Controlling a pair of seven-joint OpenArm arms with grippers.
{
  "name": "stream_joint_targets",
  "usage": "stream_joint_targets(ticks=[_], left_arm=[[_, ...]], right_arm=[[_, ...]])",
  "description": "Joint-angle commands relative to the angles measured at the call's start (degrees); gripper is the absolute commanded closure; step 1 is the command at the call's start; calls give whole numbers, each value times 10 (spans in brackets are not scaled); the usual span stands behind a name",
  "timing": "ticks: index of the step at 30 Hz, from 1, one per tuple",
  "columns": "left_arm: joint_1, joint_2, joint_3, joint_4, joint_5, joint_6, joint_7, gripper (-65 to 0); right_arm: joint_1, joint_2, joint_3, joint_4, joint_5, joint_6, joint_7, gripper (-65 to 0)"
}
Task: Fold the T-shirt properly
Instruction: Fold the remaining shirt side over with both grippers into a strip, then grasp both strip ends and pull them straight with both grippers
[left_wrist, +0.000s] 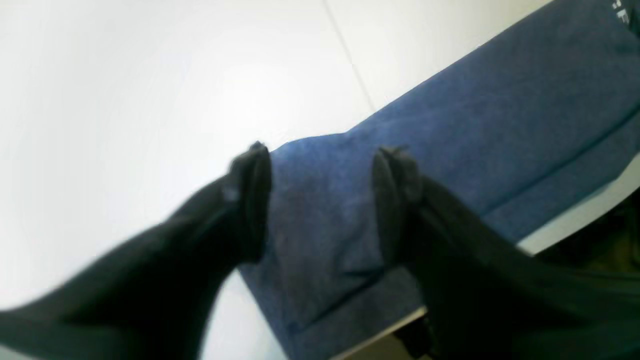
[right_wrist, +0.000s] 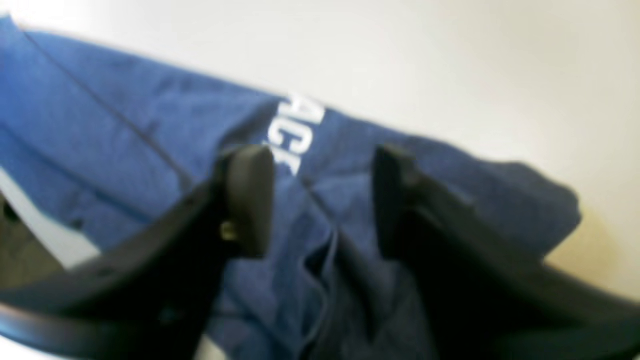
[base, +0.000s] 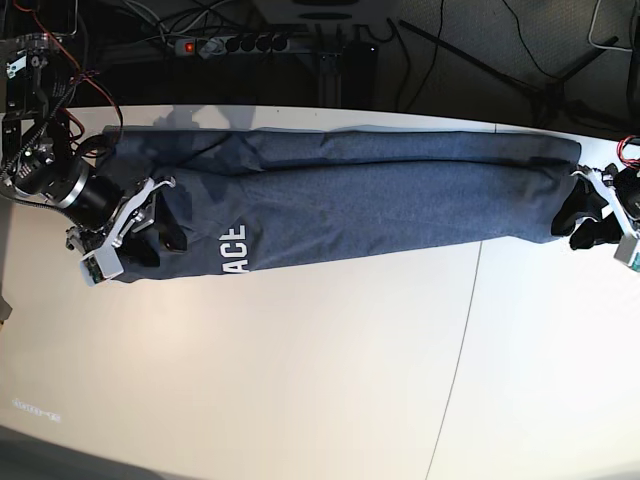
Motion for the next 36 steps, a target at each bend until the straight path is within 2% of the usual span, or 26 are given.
stream_joint_targets(ticks=[1, 2, 3, 5, 6, 10, 13, 16, 23, 24, 28, 30, 32, 36], left_arm=[[-5, -9, -7, 8, -7, -1, -15, -199], [-5, -5, -7, 8, -5, -1, -18, -147], [-5, 0, -7, 8, 0, -1, -23, -99], [-5, 5, -7, 8, 15, -1, -28, -13], [-5, 6, -7, 8, 21, -1, -28, 0], [-4, 6, -7, 8, 42, -1, -27, 0], [-4, 6, -7, 8, 43, -1, -27, 0], [-2, 6, -7, 8, 43, -1, -26, 0], [9, 9, -7, 8, 42, -1, -22, 0], [8, 10, -7, 8, 40, -1, -20, -13], [9, 10, -7, 8, -3, -1, 23, -197], [16, 12, -7, 8, -42, -1, 54, -261], [30, 20, -7, 8, -69, -1, 64, -262], [54, 46, -7, 4, -68, -1, 58, -262]], right_arm=[[12, 3, 6, 1, 0, 29, 15, -168], [19, -3, 6, -5, -9, 29, 20, -62], [26, -8, 6, -12, -24, 29, 25, 0], [40, -19, 6, -29, -71, 29, 34, 0], [47, -22, 6, -39, -95, 29, 35, 0], [54, -21, 10, -90, -147, 29, 36, 0], [53, -14, 12, -133, -150, 29, 29, 0], [49, -8, 26, -152, -126, 29, 30, 0], [43, -10, 92, -138, -15, 30, 25, 0], [43, -11, 97, -132, -8, 30, 19, 0], [42, -11, 97, -106, 24, 32, -7, 0], [42, -11, 97, -96, 43, 34, -21, 0], [42, -11, 97, -91, 53, 34, -27, 0], [36, -12, 92, -96, 47, 34, -30, 0]])
